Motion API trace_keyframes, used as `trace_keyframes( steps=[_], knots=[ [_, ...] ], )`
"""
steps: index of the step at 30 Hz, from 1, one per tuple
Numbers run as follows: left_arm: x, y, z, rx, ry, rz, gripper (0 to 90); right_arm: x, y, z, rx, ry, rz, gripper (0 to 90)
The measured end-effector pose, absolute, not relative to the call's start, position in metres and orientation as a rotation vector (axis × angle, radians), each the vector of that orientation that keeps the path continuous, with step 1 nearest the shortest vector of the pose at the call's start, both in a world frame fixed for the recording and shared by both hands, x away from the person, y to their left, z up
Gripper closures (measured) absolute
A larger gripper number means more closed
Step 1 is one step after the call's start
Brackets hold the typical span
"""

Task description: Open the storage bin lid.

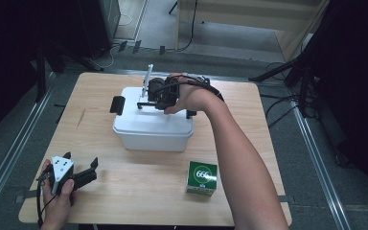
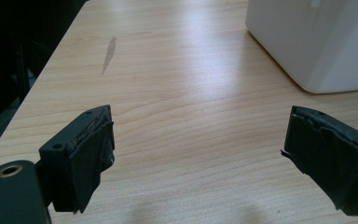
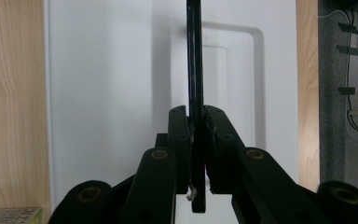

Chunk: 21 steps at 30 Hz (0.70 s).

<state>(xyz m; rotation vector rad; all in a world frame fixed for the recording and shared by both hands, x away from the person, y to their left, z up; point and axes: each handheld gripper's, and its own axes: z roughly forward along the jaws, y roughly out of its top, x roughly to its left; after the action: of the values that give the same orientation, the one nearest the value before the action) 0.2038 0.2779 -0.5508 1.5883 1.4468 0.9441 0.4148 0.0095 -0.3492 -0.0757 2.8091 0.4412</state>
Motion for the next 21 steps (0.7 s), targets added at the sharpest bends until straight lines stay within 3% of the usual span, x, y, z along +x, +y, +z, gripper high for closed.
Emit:
trace_keyframes(
  steps=[7, 10, 21],
  knots=[
    [0.2039, 0.2778, -0.5508, 1.588, 1.449, 0.944, 9.0, 0.4120, 0.0112, -0.3492, -0.095, 2.775, 0.431, 84.1],
    [0.2039, 0.2777, -0.5508, 1.591, 1.448, 0.944, 9.0, 0.4124, 0.0129, -0.3485, -0.095, 2.797, 0.450, 75.9],
    [0.2039, 0.2774, -0.5509, 1.590, 1.446, 0.943, 9.0, 0.4109, 0.0197, -0.3467, -0.107, 2.773, 0.426, 85.3]
  ],
)
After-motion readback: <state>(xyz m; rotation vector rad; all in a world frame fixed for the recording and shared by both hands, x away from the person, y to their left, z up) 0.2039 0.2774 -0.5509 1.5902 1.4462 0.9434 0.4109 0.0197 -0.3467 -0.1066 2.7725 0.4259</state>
